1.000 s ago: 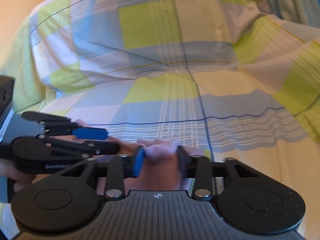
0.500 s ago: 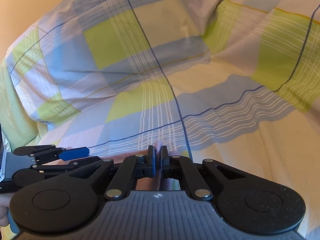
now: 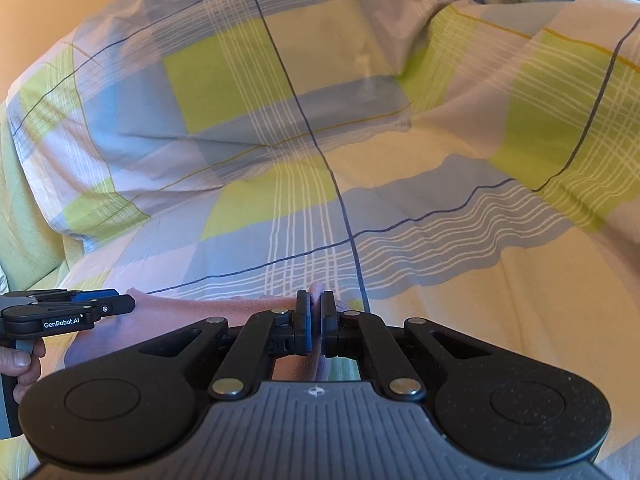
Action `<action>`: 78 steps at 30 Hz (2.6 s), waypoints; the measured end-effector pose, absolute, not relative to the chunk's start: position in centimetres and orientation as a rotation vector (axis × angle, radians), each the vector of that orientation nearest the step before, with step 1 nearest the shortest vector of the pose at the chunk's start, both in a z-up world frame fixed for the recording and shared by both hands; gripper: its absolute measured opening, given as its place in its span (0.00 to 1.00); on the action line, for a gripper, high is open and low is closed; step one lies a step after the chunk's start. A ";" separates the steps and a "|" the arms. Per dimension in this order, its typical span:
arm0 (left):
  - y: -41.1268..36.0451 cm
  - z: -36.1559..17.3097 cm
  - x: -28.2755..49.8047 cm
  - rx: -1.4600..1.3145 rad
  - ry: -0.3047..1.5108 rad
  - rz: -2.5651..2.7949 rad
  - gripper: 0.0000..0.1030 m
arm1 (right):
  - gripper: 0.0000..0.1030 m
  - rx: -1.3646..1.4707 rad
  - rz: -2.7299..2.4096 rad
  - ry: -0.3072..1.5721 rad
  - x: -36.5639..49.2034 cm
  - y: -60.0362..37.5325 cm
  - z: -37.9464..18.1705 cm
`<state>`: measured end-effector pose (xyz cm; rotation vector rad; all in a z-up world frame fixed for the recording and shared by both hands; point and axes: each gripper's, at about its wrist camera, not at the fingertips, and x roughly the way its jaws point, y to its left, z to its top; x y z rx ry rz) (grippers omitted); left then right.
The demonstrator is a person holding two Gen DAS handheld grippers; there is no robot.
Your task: Fold clothes
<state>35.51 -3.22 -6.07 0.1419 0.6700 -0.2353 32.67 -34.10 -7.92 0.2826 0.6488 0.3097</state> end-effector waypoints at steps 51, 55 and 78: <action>-3.4 -4.4 29.7 0.259 0.706 -0.450 0.12 | 0.00 0.176 0.405 0.833 25.8 -32.0 -6.6; -4.6 -3.1 27.2 0.216 0.664 -0.568 0.12 | 0.12 0.150 0.435 0.758 23.8 -30.5 -5.2; -3.9 -5.7 23.2 0.377 0.769 -0.569 0.18 | 0.15 0.076 0.535 0.759 21.1 -25.6 -5.8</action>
